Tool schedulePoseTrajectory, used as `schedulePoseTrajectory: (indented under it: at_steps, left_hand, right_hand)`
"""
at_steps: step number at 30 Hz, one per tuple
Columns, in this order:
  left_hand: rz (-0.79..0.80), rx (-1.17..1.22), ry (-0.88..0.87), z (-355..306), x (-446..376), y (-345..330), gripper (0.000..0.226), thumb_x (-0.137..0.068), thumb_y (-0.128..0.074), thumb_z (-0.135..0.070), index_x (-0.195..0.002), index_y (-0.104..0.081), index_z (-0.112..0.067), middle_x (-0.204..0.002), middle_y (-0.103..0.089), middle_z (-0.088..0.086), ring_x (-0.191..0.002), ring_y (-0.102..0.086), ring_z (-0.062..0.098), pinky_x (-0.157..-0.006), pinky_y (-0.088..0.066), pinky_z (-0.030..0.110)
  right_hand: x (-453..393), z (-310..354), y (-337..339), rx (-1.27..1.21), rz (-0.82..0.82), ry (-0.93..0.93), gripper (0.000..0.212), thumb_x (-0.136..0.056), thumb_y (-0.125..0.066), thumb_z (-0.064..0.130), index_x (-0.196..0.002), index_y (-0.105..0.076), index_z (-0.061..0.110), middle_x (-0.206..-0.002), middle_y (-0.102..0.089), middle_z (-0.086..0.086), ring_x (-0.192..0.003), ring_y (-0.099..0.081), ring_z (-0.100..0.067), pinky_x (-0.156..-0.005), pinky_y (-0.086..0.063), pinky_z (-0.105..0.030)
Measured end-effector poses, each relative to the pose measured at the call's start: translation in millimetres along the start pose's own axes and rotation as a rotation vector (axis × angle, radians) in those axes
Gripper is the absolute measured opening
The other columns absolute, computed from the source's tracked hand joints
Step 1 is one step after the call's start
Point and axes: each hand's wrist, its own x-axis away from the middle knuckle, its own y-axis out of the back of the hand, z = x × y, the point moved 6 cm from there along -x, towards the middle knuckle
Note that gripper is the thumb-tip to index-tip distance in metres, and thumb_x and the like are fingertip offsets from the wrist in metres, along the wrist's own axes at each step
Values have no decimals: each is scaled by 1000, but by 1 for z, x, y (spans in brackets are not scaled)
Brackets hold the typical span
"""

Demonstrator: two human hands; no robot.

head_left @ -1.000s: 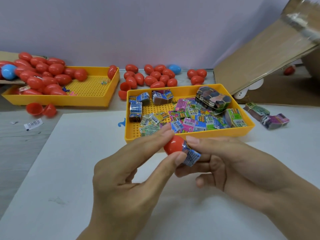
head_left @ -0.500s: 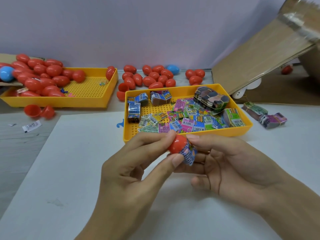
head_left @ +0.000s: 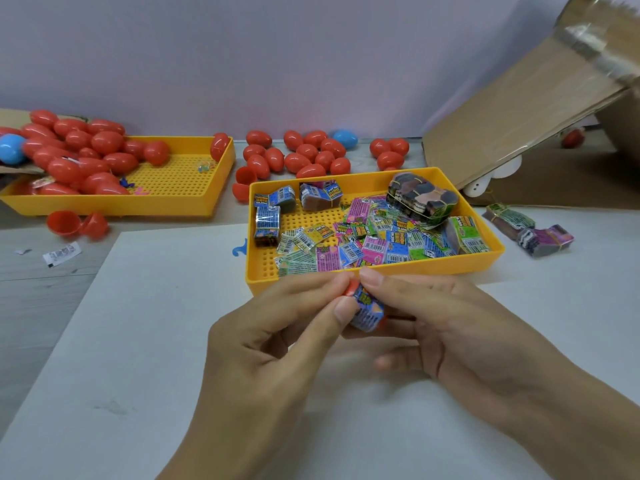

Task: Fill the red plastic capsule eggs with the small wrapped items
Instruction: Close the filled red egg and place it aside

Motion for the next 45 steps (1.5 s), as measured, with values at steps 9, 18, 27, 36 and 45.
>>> schedulePoseTrajectory:
  at_steps: [9, 18, 27, 36, 45]
  left_hand:
    - [18, 25, 19, 4, 1, -1, 25, -79, -81, -19, -103, -77, -15, -106, -76, -2, -102, -72, 13, -87, -55, 19]
    - [50, 126, 24, 6, -2, 2, 46, -69, -80, -14, -112, -70, -23, -108, -73, 10, -106, -70, 27, -91, -55, 27]
    - [79, 194, 349, 18, -2, 1, 35, -73, -69, -50, -95, -74, -23, -86, -74, 15, -63, -68, 28, -59, -57, 31]
    - [69, 183, 93, 9, -6, 6, 42, -67, -80, -15, -105, -67, -29, -105, -73, 7, -95, -72, 22, -80, -57, 26]
    - [64, 283, 260, 18, -5, 6, 36, -71, -69, -26, -106, -72, -20, -105, -71, 16, -88, -72, 29, -73, -58, 31]
  right_hand:
    - [-1, -1, -3, -66, 14, 8, 37, -68, -75, 36, -92, -80, 8, -88, -75, -11, -77, -73, -18, -47, -53, -21]
    - [3, 2, -6, -28, 83, -39, 27, -76, -72, 39, -86, -79, 14, -83, -73, -13, -67, -71, -17, -44, -53, -24]
    - [12, 21, -1, 584, -193, 569, 33, -67, -84, 18, -93, -69, 31, -91, -73, 12, -92, -69, -7, -63, -56, -23]
    - [5, 21, 6, 307, -102, 426, 25, -76, -72, 34, -101, -75, 30, -95, -75, 2, -87, -71, -14, -52, -57, -31]
    - [7, 22, 5, 364, -111, 536, 28, -70, -80, 22, -97, -76, 27, -87, -76, -3, -77, -72, -16, -50, -55, -27]
